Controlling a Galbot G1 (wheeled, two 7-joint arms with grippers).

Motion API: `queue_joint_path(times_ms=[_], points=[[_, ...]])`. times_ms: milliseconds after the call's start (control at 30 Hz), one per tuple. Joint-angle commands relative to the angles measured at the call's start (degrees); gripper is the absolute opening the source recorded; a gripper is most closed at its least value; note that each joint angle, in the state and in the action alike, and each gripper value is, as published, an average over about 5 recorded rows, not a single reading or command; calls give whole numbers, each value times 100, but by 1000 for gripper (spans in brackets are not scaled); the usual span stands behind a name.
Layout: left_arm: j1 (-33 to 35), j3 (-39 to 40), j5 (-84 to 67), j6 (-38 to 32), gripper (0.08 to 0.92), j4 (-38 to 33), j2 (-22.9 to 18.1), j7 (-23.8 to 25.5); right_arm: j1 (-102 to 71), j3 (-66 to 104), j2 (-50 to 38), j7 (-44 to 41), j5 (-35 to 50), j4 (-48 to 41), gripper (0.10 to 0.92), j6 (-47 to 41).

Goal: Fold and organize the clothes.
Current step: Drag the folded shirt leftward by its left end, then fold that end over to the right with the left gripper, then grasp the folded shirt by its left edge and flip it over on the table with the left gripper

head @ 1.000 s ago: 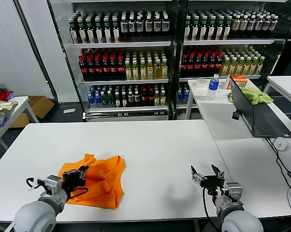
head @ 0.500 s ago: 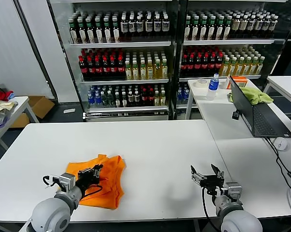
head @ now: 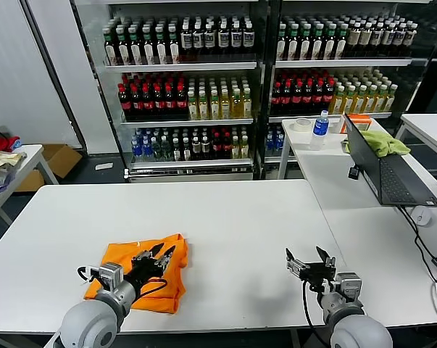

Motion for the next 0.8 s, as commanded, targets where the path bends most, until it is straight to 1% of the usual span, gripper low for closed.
queue_joint_path(times_ms=[33,133,233,300,367,467,633,800], points=[[194,-485,-3,-444,454,-203,127,124,11,-14,5,-5,-3,-5,823,-1],[443,-959,126,-648,541,-165,305,141,33,1,-13,-13,5,-1,823,-2],[689,-1391,441,-703,627,188,448,83,57,18,-28,-21,18,1,823,0],[819,-1592,482,-499,688,448,487,-95,72,19,-35,-24,26,0,823,0],[897,-1679,353,-281,746,632,478,-388,83,14,-44,-25,31,-2,823,0],[975,-1688,136,-68,804,774,413,-708,90,11,-58,-23,32,-6,823,1],[1088,-1577,113,79,822,874,292,-772,82,32,-59,-13,27,-6,823,10],[1016,-1520,14,141,823,963,198,-780,76,36,-70,-6,24,5,823,7]])
